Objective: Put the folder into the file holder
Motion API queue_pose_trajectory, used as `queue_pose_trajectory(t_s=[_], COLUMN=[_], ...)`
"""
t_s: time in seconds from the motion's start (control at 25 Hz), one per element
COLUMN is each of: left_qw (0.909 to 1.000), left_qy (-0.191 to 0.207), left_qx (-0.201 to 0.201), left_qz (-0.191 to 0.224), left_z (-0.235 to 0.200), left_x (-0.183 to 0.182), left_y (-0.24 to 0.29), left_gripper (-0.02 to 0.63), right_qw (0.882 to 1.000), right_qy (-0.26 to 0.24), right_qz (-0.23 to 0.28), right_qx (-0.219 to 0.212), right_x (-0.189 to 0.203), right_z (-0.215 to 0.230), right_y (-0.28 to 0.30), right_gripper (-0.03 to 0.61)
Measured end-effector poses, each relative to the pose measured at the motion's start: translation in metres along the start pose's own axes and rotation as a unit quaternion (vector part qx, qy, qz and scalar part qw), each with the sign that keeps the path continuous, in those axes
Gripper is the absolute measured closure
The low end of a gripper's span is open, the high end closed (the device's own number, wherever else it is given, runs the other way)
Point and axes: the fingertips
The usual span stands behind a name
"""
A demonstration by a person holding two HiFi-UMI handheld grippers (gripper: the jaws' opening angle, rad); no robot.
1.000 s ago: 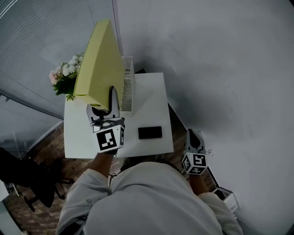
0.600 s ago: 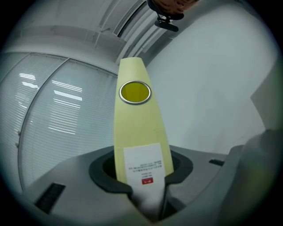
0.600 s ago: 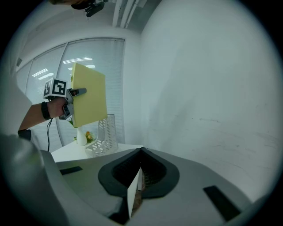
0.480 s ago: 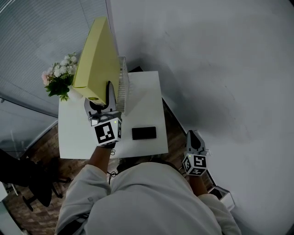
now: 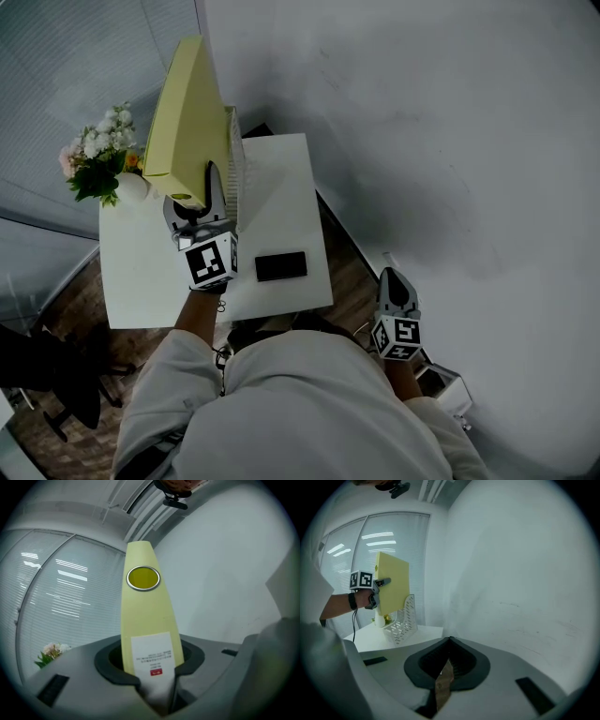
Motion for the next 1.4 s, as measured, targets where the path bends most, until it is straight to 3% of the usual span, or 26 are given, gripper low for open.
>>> queue_pose_trajectory(t_s=[0.68, 0.96, 1.4], left_qw=[0.9998, 0.9998, 0.9959], left_qy=[-0.016, 0.016, 0.064], left_qx=[0.001, 0.009, 0.024], left_qz=[-0.014, 0.011, -0.059], left_z=[0.010, 0.018, 0.021], left_x=[0.087, 0.108, 0.168], left_y=[0.005, 0.001, -0.011], left_gripper=[0.437, 0.437, 0.436], right_qw=[0.997, 0.995, 0.993], right_qy=[-0.020, -0.035, -0.045], right_qz=[-0.069, -0.093, -0.109], right_qx=[0.007, -0.004, -0.023], right_x=[0.021, 0.026, 0.028], right_z=[0.011, 0.014, 0.010], right_y=[0.006, 0.016, 0.034], right_gripper=[0.565, 0.565, 0.565])
Point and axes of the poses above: the fingertips, and each gripper's own axes: y forward along the fingers, z to its right, x out of its underside, and after that the axes turned 15 degrees about -x, right-handed
